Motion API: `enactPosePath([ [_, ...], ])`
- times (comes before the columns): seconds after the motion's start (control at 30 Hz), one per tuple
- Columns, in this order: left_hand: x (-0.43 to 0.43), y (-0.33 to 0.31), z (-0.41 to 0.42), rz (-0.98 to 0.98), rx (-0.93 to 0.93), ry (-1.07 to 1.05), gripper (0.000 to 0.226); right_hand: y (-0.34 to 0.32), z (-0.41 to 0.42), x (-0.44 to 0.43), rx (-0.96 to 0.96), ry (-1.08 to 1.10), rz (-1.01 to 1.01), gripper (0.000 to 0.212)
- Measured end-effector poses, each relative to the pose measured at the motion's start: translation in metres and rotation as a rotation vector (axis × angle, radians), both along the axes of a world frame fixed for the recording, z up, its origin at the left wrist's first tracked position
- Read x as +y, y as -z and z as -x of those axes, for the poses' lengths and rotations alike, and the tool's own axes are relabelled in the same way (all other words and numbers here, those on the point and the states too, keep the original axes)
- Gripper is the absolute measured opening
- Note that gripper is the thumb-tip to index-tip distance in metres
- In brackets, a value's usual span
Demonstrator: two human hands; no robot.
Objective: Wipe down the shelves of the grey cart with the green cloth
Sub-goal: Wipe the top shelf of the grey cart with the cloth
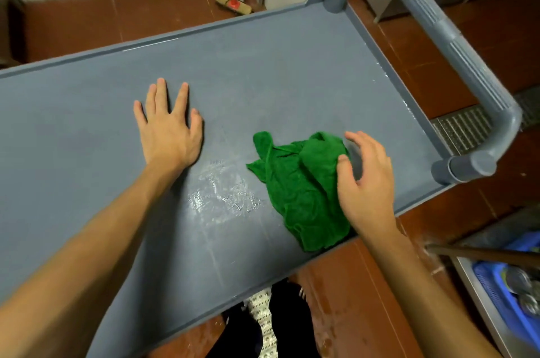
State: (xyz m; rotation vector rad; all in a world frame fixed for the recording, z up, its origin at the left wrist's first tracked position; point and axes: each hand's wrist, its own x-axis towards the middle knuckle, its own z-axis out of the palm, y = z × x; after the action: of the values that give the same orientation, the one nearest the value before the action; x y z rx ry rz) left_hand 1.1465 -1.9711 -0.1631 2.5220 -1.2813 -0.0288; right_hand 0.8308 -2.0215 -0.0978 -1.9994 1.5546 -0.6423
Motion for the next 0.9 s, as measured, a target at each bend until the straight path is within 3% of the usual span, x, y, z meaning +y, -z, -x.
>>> enactPosePath([
  [0.13,0.001,-0.001,-0.001,-0.018,-0.005,-0.001,0.056,0.023,-0.016,0.026,0.139,-0.181,0.032,0.071],
  [0.23,0.0,0.0,0.001,-0.036,-0.026,-0.008,0.056,0.035,-0.033,0.022,0.163,-0.151,0.04,0.088],
  [0.5,-0.004,0.01,0.0,-0.072,-0.066,-0.022,0.059,0.041,-0.077,0.014,0.131,-0.266,0.066,0.075],
  [0.73,-0.006,0.005,-0.003,-0.079,-0.034,-0.024,0.06,0.031,-0.124,0.101,0.139,-0.701,-0.007,0.087],
  [0.9,-0.003,-0.004,-0.005,-0.109,0.032,0.014,0.058,0.032,-0.119,0.118,0.093,-0.844,-0.001,0.083],
])
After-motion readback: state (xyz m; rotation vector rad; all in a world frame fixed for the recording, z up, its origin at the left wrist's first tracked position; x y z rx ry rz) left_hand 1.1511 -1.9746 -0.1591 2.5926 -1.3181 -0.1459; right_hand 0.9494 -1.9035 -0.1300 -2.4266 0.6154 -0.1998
